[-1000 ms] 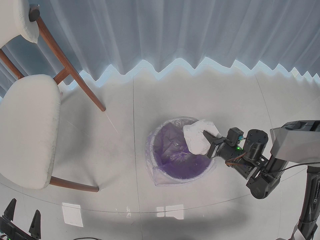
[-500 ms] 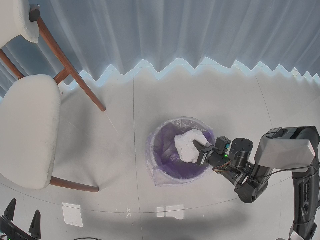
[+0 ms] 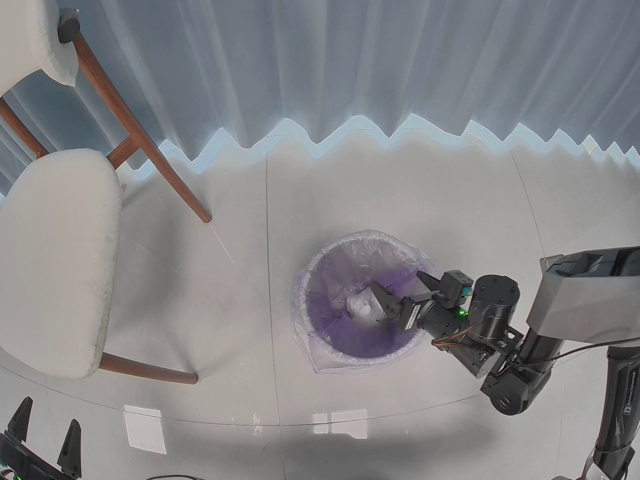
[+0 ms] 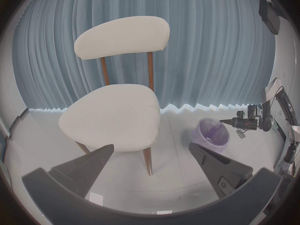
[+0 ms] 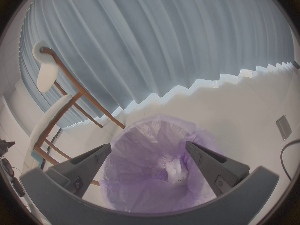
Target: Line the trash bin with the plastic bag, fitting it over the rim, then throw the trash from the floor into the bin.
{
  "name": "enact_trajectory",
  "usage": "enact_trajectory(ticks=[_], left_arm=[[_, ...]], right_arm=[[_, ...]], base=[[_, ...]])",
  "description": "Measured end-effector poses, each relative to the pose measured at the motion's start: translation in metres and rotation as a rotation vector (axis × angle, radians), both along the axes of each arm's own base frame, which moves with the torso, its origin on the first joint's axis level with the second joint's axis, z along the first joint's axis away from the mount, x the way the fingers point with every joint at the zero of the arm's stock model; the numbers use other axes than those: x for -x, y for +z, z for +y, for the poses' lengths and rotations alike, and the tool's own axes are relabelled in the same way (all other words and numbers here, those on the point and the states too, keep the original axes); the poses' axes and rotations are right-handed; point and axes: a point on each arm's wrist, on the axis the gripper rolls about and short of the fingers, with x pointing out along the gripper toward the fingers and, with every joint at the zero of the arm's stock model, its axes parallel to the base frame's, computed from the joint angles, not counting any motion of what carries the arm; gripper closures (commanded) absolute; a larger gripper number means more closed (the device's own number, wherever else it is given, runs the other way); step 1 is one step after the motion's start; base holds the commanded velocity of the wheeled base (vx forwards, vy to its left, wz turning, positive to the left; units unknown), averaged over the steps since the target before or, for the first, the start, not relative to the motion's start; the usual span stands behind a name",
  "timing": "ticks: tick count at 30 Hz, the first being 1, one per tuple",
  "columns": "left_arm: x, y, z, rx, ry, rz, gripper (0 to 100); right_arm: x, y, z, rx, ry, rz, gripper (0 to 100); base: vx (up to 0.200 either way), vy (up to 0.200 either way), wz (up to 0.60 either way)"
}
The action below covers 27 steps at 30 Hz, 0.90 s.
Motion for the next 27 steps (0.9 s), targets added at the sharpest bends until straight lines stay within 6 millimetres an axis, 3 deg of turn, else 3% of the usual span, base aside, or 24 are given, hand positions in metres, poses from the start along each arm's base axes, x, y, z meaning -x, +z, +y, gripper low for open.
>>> enact_trajectory(ticks=[6,18,22,27], left_arm=[[0.0,0.0,0.0,0.001,0.0,0.0,0],[0.0,0.0,0.0,0.001,-0.001,-0.001,0],[0.0,0.0,0.0,0.002,0.0,-0.002,0],[0.0,0.0,0.0,0.002,0.0,-0.002,0]], right_arm=[[0.034,0.03,-0.031,-0.001,-0.036,-0.002,0],[0.114,0.09,-0.139,-0.041,-0.309,-0.126,0],[0.139,0.104,-0.16,-0.039,-0.393,-0.191,0],[0.168,0.11,-0.172,0.006,-0.441,-0.191,0]], base=[[0.0,0.0,0.0],[0.0,0.0,0.0],[0.0,0.0,0.0],[0.0,0.0,0.0]])
